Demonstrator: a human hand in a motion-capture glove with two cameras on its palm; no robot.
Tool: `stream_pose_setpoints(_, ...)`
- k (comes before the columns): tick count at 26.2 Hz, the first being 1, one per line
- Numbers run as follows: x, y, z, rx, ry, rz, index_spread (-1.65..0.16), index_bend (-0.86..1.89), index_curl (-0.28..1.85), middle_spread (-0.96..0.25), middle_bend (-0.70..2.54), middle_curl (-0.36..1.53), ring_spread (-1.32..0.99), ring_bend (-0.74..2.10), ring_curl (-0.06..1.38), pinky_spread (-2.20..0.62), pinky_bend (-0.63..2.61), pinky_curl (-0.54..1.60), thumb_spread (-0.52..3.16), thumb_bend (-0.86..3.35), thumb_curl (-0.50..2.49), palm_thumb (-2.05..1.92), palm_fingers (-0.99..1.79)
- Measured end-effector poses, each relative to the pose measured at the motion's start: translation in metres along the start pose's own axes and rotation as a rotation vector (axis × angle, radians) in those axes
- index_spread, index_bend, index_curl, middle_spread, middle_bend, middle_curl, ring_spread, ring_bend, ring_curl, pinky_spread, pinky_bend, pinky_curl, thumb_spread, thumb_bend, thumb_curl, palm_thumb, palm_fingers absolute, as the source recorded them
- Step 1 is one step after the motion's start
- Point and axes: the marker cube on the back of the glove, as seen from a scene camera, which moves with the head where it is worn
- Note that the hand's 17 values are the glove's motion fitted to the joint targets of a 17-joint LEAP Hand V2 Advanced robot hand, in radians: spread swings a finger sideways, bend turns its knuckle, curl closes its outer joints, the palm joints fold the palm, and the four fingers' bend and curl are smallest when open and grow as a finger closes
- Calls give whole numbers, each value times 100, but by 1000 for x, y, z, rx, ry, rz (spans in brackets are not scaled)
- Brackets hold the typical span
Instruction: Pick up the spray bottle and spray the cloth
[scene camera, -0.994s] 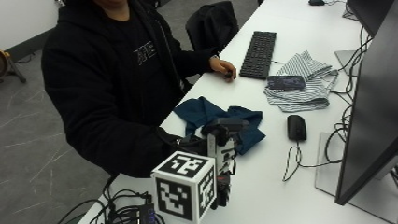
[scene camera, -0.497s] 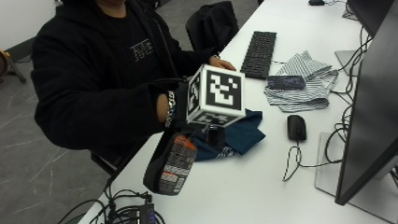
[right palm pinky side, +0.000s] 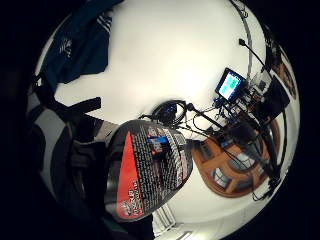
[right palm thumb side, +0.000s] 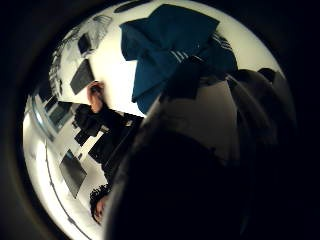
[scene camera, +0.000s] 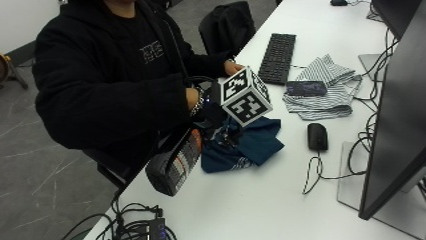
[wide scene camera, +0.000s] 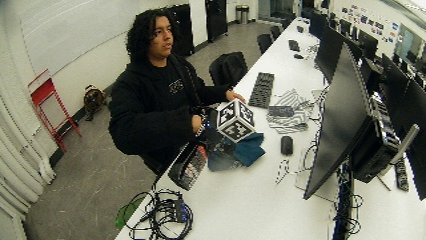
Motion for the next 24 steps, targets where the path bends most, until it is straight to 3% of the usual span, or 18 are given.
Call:
stream_pose_setpoints(7, -21, -42, 3, -97, 141, 173, -26, 34, 59, -19, 72, 57, -23, 72, 49, -33, 48, 42, 48, -2, 78, 93, 138)
stream_pose_setpoints(16, -40, -52, 53, -212, 309, 201, -27, 33, 59, -19, 71, 57, -23, 71, 48, -33, 47, 42, 50, -3, 80, 91, 138)
stream_pose_setpoints(24, -46, -63, 35, -191, 281, 203, -27, 32, 60, -19, 71, 56, -23, 71, 48, -33, 47, 41, 51, -3, 81, 91, 138)
